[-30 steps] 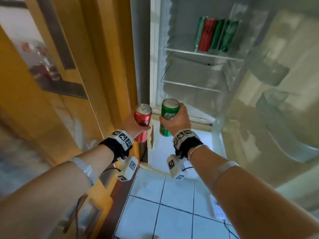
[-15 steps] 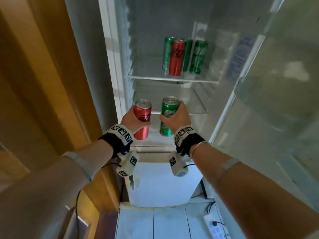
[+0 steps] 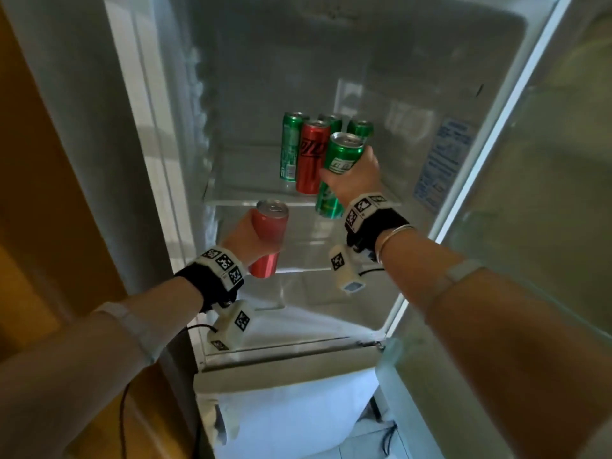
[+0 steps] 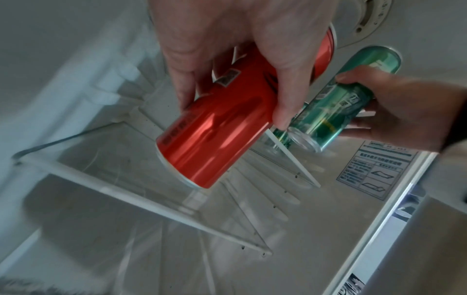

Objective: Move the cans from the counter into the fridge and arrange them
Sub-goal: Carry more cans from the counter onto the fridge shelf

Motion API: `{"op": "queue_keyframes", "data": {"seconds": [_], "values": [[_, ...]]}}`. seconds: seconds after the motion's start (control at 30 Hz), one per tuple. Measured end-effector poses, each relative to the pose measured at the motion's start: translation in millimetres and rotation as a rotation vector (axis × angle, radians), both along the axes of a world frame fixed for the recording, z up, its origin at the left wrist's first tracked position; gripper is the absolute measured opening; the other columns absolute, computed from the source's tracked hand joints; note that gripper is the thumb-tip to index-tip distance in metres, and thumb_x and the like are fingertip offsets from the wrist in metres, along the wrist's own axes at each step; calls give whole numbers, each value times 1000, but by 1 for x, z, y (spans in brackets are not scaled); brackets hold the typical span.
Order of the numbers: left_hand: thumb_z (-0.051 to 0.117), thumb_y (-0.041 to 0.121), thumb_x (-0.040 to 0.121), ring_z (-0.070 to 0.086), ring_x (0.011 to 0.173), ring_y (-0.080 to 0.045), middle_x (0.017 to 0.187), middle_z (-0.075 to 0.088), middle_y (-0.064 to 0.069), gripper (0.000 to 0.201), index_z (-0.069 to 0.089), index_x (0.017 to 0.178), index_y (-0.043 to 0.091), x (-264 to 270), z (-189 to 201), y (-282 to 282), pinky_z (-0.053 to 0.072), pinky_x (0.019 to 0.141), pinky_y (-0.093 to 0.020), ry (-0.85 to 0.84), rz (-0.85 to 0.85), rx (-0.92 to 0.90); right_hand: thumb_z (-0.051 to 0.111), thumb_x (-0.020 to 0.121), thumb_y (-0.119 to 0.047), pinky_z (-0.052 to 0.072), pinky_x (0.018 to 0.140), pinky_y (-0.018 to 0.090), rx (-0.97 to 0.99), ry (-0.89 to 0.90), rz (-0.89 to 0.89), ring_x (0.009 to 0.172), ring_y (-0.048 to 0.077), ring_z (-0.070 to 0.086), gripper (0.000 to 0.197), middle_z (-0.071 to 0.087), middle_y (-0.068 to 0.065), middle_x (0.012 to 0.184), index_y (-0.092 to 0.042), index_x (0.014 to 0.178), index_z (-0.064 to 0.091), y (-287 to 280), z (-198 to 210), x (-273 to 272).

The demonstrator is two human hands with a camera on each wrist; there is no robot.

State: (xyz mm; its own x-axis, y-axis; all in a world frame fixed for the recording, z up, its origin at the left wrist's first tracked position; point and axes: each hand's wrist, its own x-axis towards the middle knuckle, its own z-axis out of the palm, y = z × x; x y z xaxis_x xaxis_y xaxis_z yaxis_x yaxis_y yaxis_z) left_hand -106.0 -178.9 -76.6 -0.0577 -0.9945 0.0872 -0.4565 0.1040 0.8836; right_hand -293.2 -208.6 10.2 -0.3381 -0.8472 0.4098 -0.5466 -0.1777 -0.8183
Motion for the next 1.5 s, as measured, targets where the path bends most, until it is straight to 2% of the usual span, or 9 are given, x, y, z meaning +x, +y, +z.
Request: {"op": "queue_keyframes", "data": {"seconds": [0.1,0.27,0.43,0.53,0.83,1.03,1.23,1.33,1.5], "values": [[81,3,64,55,101,-17,111,59,-4,69,46,123,8,-7,6,-10,40,93,-28,3,3,-14,79,68,-35,44,93,32,86,61,-93,114,19,53,75,51,4,125,-11,129,42,-27,20,-17],[84,5,59,60,102,-20,114,64,-6,73,49,122,11,-16,7,-23,46,101,-41,26,-19,2,78,72,-31,49,80,29,159,47,-90,101,19,62,62,63,2,112,-13,123,47,-63,19,-28],[83,2,60,59,98,-17,109,63,-4,71,49,122,10,-20,4,-30,45,93,-33,69,3,9,78,72,-18,51,86,36,153,-74,12,100,19,62,57,62,2,111,-14,119,47,-86,3,-26],[82,1,62,58,98,-16,110,63,-4,71,49,124,9,-21,2,-31,43,89,-29,76,8,13,79,72,-21,48,89,32,115,-45,4,106,20,61,56,62,4,116,-14,119,48,-93,0,-27],[83,6,60,61,105,-22,117,64,-7,74,48,124,12,-20,6,-35,46,99,-40,76,28,33,73,79,-32,41,105,42,88,72,-30,126,27,47,77,43,12,139,-8,139,32,-87,-20,-23],[80,5,65,61,100,-16,106,62,1,61,51,118,15,-20,46,-42,47,96,-36,49,-55,-41,50,92,-33,46,85,38,46,172,-135,110,36,53,49,40,18,131,-2,129,41,-65,-33,-25],[79,9,69,60,95,-15,104,62,0,58,52,120,9,-27,98,-62,49,93,-33,85,-38,-175,49,92,-27,42,78,34,32,153,-127,103,34,56,33,45,14,126,-7,119,46,-51,-32,-22],[82,22,66,62,102,-20,111,64,-3,62,53,120,12,-29,114,-82,48,95,-33,0,58,-222,50,92,-24,42,81,36,-15,143,-93,103,34,55,30,48,12,122,-9,117,48,-44,-34,-18],[83,19,65,60,111,-25,119,62,-7,66,51,123,12,-32,122,-115,46,97,-35,20,183,-152,51,91,-21,40,89,35,-19,166,-40,108,32,51,33,48,10,125,-11,122,48,-38,-36,-18]]}}
